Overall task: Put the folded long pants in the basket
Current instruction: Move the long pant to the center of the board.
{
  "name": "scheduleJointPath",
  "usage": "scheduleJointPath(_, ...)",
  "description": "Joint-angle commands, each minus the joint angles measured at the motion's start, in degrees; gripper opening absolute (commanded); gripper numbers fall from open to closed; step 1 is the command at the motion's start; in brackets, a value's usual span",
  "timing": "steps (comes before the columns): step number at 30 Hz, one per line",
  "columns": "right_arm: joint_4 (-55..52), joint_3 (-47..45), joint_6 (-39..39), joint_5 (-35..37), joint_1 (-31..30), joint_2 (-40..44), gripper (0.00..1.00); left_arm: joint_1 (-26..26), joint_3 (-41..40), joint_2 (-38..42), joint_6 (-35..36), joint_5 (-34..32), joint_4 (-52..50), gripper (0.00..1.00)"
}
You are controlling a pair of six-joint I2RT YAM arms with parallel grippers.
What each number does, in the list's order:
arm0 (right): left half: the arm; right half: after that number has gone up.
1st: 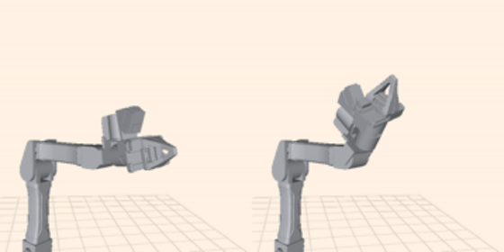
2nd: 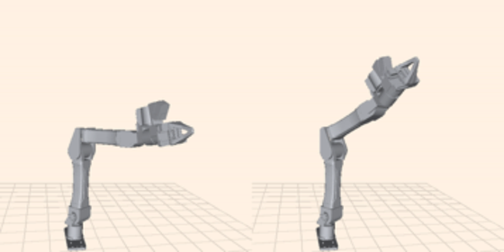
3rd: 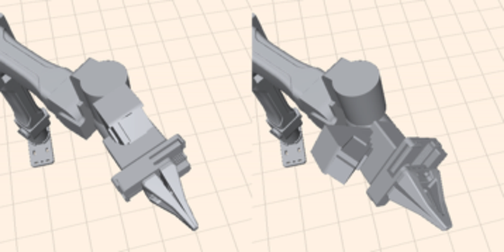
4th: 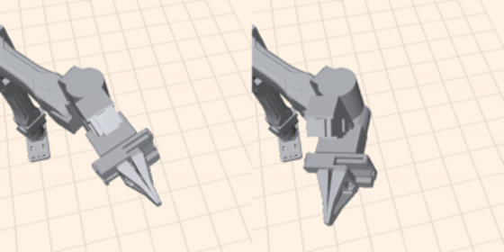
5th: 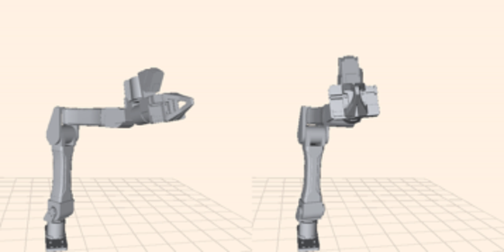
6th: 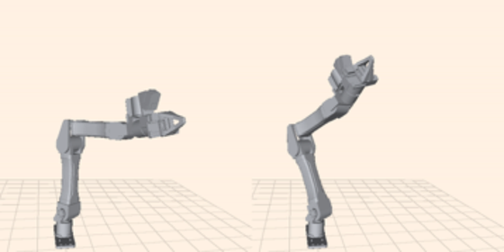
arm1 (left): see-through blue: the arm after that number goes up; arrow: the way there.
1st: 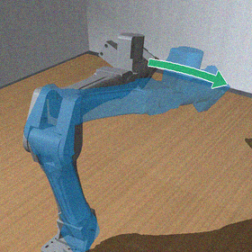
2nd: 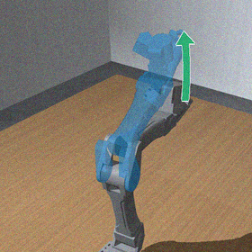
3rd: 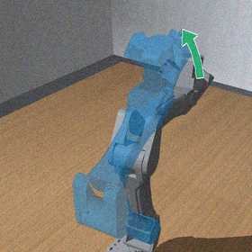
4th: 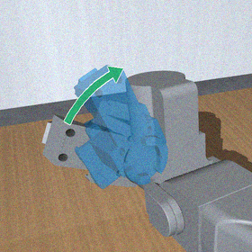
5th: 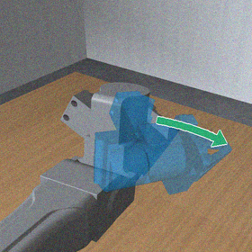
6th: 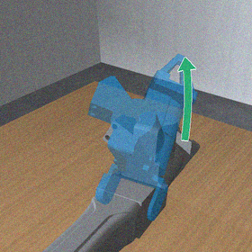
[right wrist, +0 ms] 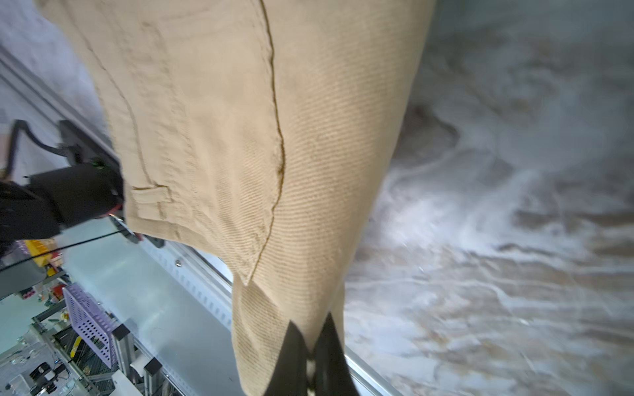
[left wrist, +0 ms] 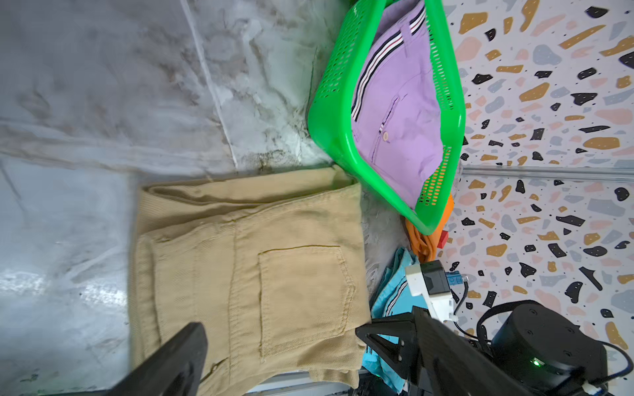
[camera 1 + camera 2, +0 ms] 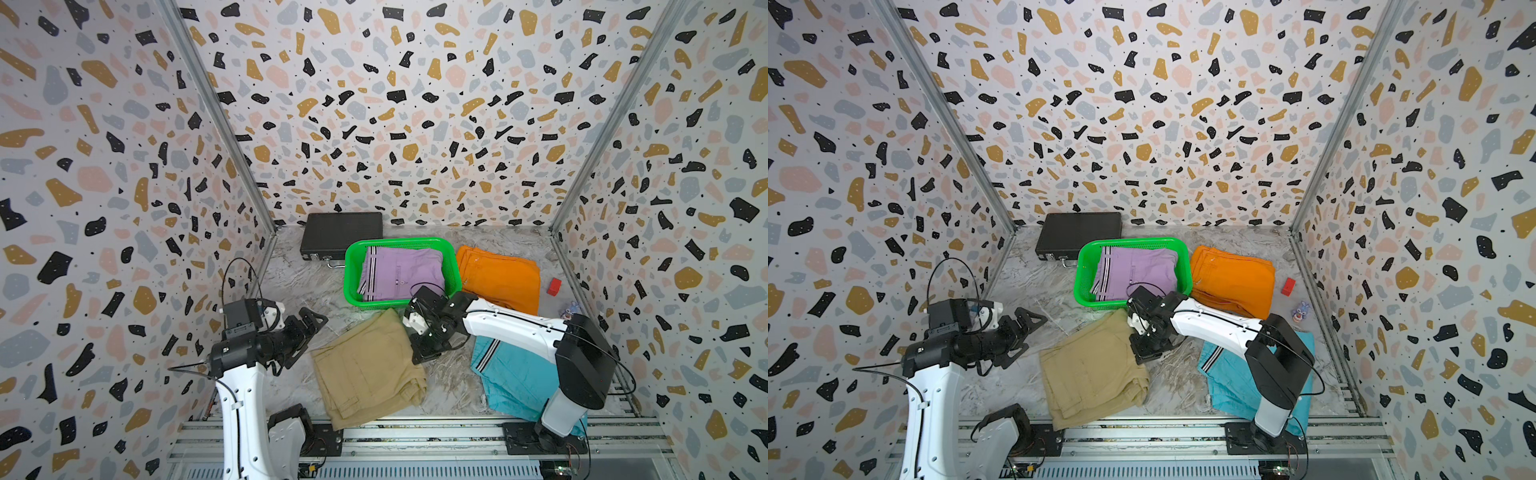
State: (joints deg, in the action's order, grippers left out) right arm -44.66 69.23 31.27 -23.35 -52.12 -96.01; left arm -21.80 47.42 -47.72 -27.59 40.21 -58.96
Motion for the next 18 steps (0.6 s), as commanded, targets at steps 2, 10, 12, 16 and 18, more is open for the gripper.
scheduleJointPath(2, -6.53, -5.10, -3.33, 4.76, 4.16, 6.32, 0.00, 1.27, -5.54, -2.41, -1.30, 4.88, 5.70, 1.00)
scheduleJointPath(10, -7.07, -12.57, -3.93, 6.33, 9.37, 10.32, 0.00, 18.64, -7.89, -16.24, -7.47, -1.50, 11.42, 1.00)
scheduleJointPath(12, -7.02, -13.63, -3.87, 6.57, 11.09, 11.46, 0.00, 23.91, -7.95, -19.13, -10.50, -4.42, 14.09, 1.00)
scheduleJointPath(16, -7.02, -15.39, -4.11, 7.06, 13.54, 13.03, 0.00, 27.51, -9.79, -21.09, -15.30, -7.43, 21.47, 1.00)
scheduleJointPath(18, -7.06, -16.03, -4.02, 6.86, 14.13, 13.04, 0.00, 27.58, -10.21, -21.43, -15.47, -8.74, 23.62, 1.00)
